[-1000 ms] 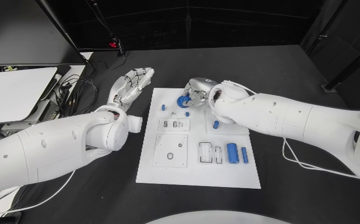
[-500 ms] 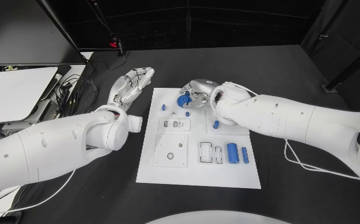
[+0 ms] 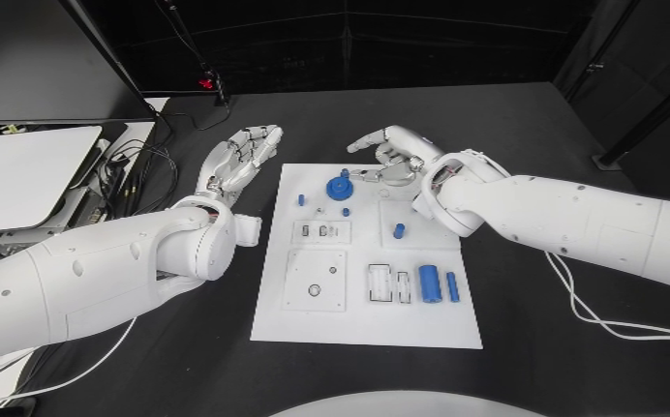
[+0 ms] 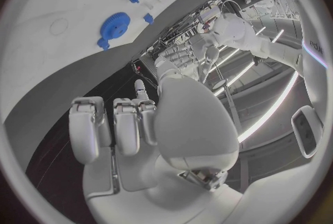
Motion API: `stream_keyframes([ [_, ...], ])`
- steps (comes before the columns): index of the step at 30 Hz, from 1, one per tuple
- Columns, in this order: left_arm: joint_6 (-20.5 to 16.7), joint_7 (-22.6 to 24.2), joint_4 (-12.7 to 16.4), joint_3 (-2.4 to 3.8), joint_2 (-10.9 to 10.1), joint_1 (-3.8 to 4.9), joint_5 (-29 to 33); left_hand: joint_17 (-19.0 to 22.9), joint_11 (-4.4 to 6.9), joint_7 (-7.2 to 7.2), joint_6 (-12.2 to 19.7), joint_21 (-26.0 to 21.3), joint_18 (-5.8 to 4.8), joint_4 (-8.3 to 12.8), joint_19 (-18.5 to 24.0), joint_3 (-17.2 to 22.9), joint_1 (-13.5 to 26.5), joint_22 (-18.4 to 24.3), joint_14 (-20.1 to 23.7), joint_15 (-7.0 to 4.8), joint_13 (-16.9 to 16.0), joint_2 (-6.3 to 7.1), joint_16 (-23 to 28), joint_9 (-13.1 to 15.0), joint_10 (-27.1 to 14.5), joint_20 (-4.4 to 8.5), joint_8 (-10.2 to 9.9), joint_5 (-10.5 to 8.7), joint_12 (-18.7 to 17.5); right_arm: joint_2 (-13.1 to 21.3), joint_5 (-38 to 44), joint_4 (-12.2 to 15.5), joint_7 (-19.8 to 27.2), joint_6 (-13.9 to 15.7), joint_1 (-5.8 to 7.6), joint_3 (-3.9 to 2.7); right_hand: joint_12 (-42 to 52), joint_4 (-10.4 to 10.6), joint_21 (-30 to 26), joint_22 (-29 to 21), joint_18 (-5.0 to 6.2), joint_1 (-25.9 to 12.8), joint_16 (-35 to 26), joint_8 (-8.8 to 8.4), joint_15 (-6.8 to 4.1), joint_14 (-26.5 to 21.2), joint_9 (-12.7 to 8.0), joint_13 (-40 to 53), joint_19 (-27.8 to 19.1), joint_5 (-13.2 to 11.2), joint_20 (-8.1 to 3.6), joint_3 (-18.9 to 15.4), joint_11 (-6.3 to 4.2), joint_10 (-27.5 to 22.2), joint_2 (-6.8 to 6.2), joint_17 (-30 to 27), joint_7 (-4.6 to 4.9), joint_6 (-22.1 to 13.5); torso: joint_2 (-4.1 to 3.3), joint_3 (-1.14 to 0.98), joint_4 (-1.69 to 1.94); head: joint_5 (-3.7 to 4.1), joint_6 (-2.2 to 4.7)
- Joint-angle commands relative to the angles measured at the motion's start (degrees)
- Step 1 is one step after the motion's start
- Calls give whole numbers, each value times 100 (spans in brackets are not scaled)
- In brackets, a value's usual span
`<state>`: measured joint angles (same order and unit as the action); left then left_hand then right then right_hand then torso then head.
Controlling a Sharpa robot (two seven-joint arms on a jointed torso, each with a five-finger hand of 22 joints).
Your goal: Assemble the parts on the task board
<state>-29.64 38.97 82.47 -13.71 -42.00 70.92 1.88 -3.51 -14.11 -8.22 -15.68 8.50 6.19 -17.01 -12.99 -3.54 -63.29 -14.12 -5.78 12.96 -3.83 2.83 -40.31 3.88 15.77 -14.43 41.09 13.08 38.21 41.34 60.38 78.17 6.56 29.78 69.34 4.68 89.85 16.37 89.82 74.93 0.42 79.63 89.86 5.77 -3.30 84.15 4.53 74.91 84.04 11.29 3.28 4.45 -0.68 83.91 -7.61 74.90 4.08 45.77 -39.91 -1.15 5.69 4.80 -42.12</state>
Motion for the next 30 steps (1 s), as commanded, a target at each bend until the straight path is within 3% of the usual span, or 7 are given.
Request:
stream_keyframes([
  [1,82,1603,-11,5,14,2,-12,-10,-37,-855,-14,35,-65,5,8,44,1,-7,-13,44,8,-39,-19,-7,-13,-39,19,23,26,385,-1144,285,456,168,63,-3,15,-48,18,1507,-42,71,14,61,59,585,17,1509,596,42,29,41,77,609,172,1510,59,159,14,9,-3,6,-10],
  [6,84,1604,-33,5,19,-15,-12,-9,-41,-857,-15,38,-67,6,8,46,-1,-9,-14,49,8,-46,-17,-7,-10,-41,20,24,29,976,-1074,567,374,30,97,3,15,-91,18,1507,-42,114,14,126,97,585,32,1509,596,13,70,34,116,609,242,1510,95,350,25,25,-43,21,3],
  [13,88,1607,-58,5,29,-50,-12,-9,-41,-857,-15,38,-68,6,8,46,-1,-9,-14,49,8,-47,-17,-7,-10,-41,20,25,29,1571,-568,665,254,24,101,14,15,-94,18,1507,-42,153,14,155,117,585,29,1509,596,-219,99,-9,128,609,254,1510,99,517,41,20,-57,327,-9],
  [15,89,1610,-59,6,30,-63,-12,-10,-44,-858,-15,41,-70,7,8,50,-7,-11,-15,54,8,-60,-21,-8,-9,-43,20,29,32,1668,-507,638,227,20,97,15,15,-103,18,1507,-42,177,14,161,118,585,29,1509,596,-234,102,-4,131,609,265,1510,103,546,37,15,-55,363,-3],
  [22,93,1611,-71,6,23,-100,-12,-10,-44,-858,-15,41,-70,7,8,50,-7,-11,-15,54,8,-60,-21,-8,-9,-43,20,29,32,1765,-193,409,14,-116,19,20,15,-109,18,1507,-42,264,14,140,138,585,8,1509,596,-495,122,-38,149,609,226,1510,117,619,38,29,-70,420,-19],
  [27,99,1610,-80,6,25,-118,-12,-9,-47,-860,-13,46,-73,8,8,55,-14,-14,-15,58,9,-76,-21,-8,-10,-45,20,33,35,1704,253,231,-116,-322,-106,21,15,-70,18,1507,-42,318,14,119,133,585,-7,1509,596,-673,124,-55,133,609,168,1510,90,647,28,21,-27,483,-12],
  [30,98,1610,-81,6,17,-123,-12,-9,-47,-860,-13,47,-74,8,8,56,-15,-15,-15,59,9,-79,-21,-8,-11,-45,20,34,36,1648,498,140,-152,-396,-176,21,15,-53,18,1507,-42,342,14,111,129,585,-12,1509,596,-712,121,-57,124,609,140,1510,75,654,28,25,-36,469,-13],
])
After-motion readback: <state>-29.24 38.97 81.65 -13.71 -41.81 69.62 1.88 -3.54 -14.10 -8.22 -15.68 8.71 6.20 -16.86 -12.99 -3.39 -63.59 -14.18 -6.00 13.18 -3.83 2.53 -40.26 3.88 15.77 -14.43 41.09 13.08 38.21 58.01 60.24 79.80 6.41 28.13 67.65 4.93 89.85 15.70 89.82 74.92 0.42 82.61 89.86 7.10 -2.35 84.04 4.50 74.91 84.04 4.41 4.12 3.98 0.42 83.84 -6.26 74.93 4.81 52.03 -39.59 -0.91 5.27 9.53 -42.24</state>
